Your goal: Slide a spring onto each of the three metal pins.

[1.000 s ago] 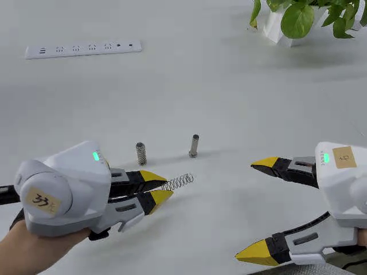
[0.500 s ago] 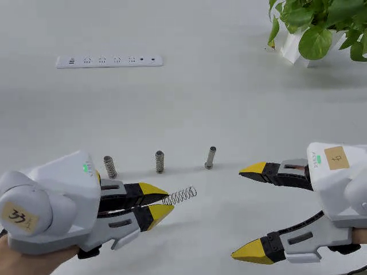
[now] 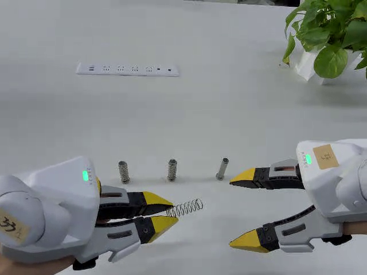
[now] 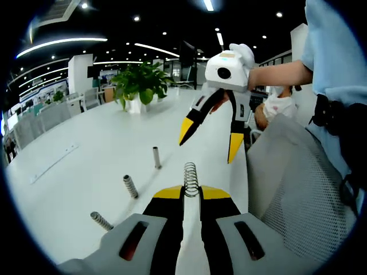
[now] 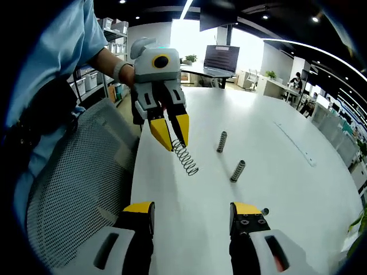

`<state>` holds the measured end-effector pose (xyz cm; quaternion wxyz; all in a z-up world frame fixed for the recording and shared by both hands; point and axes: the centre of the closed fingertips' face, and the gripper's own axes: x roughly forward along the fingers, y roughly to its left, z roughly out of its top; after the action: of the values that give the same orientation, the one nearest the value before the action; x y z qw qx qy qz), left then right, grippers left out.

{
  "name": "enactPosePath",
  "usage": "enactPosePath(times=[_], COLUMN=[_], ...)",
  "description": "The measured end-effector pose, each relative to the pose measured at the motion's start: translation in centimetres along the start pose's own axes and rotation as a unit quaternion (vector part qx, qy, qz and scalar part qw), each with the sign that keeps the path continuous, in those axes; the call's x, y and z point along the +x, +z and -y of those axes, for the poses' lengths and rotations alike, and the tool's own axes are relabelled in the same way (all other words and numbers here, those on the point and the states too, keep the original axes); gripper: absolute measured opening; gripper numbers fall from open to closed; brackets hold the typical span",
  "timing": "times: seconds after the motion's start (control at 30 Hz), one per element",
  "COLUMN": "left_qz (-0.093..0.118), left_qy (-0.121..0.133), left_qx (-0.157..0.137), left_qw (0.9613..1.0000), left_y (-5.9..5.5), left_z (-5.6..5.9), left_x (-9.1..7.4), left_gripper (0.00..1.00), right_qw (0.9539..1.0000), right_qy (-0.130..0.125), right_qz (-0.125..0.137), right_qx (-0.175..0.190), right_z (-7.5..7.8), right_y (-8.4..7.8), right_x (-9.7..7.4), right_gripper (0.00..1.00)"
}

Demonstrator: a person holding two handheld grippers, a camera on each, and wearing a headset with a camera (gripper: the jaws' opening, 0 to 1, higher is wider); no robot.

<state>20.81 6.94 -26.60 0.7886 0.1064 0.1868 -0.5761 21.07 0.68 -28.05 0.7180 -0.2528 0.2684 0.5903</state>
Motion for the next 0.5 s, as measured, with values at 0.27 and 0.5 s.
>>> enactPosePath(times=[0.27, 0.5], left_qz=[0.005, 0.009], left_qy=[-0.001, -0.004], left_qx=[-0.001, -0.004], left_qw=[1.0, 0.9999], left_y=[0.1, 0.2], left_z=[0.4, 0.7], left_x=[-0.1, -0.1], left_gripper=[0.06, 0.06], right_qw=[0.9978, 0.9936], right_qy=[0.028, 0.061], right_qz=[0.012, 0.009], right_qx=[-0.06, -0.095], right_z=[0.1, -0.6], right_y=[1.9, 2.6], right_x=[0.8, 1.3], right_gripper=[0.39, 0.26])
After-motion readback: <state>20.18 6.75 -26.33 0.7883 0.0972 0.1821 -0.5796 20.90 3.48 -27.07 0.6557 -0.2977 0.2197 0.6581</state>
